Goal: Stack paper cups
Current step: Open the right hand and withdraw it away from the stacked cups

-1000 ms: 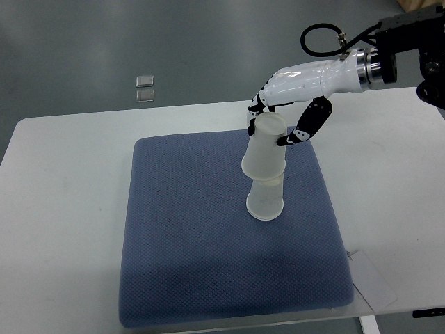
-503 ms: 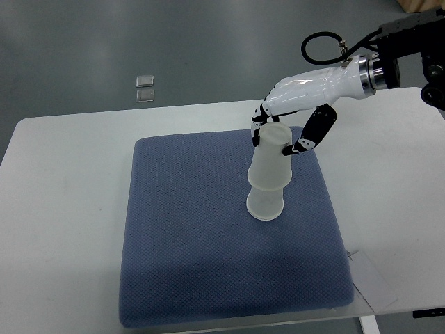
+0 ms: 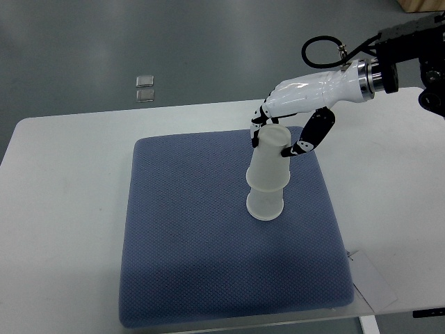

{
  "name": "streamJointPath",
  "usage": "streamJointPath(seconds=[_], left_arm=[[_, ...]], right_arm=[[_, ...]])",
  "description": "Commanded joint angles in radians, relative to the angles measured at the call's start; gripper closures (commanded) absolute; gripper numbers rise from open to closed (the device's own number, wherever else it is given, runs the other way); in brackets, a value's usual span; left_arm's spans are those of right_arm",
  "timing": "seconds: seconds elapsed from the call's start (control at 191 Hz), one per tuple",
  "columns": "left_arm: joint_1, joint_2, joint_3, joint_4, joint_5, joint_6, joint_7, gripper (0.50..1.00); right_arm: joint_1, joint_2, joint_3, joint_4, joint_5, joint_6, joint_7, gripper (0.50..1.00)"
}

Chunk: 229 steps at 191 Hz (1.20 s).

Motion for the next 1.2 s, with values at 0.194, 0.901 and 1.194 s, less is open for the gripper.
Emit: streamJointPath(seconds=[0.194,0.901,1.194], left_arm=[[0.0,0.0,0.0,-0.001,0.0,0.0,0.0,0.5],[0.0,0.0,0.0,-0.001,0.0,0.0,0.0,0.5],[0.0,0.0,0.0,-0.001,0.0,0.0,0.0,0.5]], right_arm=[[-0.047,0.002,0.009,-0.015,0.013,-0.037,-0.001,0.679],[-0.299,0.124,0.246,-0.299,0.401,-0.152,-0.102,0.587],[-0.478,0.268,0.433,-0.5,0.749,-0.373,-0.26,0.587]])
